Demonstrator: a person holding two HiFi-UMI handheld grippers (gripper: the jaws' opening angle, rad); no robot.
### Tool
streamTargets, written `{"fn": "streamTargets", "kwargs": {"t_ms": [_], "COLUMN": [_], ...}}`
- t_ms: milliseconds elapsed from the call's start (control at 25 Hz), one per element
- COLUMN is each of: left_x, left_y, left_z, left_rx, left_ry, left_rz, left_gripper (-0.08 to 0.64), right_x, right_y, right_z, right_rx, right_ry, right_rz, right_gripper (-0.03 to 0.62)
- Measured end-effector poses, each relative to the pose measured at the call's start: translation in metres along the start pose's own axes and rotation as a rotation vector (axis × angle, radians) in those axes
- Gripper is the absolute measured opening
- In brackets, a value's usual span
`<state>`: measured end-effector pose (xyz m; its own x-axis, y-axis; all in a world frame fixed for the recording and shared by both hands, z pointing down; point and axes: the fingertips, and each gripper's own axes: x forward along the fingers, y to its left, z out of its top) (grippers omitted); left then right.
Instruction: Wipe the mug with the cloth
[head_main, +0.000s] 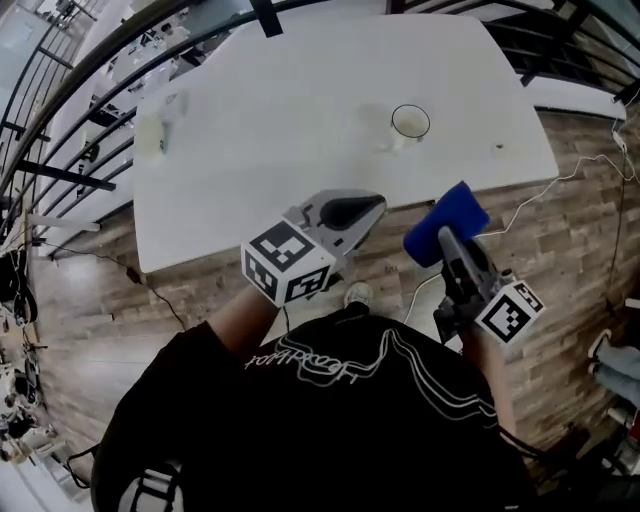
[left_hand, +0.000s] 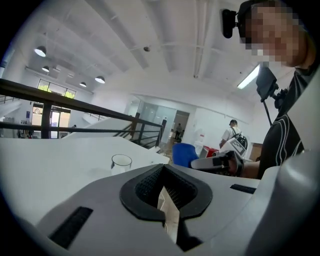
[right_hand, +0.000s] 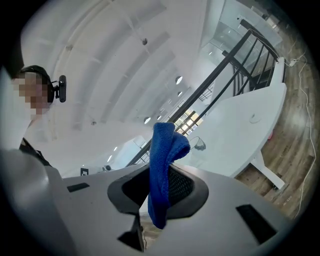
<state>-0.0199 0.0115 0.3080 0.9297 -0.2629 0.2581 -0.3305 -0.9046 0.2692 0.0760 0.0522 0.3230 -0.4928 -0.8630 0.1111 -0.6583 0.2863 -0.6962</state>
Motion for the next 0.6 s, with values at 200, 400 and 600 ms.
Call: {"fn": "streamTargets", "kwargs": {"t_ms": [200, 400, 600], "left_x": [0.033, 0.061, 0.085], "left_y": [0.037, 0.064, 0.091], "left_z": [0.001, -0.017, -0.031], "left_rx": [-0.021, -0.083, -0.086], "left_ry": [0.026, 0.068, 0.122], "left_rz": [0.029, 0.052, 0.079], "left_gripper": [0.008, 0.008, 0.008], "right_x": [0.023, 0.045, 0.068], "right_y": [-0.034, -0.069, -0.096], "right_z": [0.019, 0.018, 0.019], "right_rx": [0.047, 0.130, 0.227], "right_ry": [-0.036, -0.026, -0.018], "right_rz": [-0.020, -0.025, -0.019], "right_gripper": [0.061, 0.061, 0.061]}}
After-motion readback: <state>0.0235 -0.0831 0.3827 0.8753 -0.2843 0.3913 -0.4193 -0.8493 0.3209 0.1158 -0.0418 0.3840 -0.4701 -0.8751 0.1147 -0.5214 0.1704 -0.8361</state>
